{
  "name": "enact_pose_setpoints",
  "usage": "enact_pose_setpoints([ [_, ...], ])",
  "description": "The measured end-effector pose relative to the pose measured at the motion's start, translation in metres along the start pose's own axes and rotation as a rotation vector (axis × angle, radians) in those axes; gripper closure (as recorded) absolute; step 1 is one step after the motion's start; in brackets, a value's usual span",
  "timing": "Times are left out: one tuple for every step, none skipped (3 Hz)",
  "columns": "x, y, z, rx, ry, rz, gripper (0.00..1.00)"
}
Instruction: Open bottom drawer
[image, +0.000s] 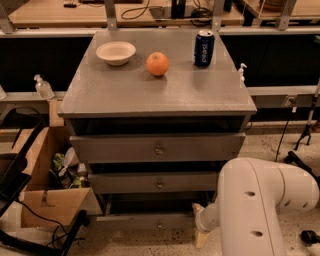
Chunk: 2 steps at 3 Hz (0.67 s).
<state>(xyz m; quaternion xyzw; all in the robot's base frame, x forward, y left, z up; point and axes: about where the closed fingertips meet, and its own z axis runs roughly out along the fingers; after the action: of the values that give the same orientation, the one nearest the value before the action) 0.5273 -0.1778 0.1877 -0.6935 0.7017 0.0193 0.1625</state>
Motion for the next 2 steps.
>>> enact_pose_setpoints([
  [0.0007, 0.0029, 0.0022, -0.008, 0.012, 0.003, 0.25],
  [0.0067, 0.0047, 0.0049, -0.036, 0.045, 0.051, 0.56],
])
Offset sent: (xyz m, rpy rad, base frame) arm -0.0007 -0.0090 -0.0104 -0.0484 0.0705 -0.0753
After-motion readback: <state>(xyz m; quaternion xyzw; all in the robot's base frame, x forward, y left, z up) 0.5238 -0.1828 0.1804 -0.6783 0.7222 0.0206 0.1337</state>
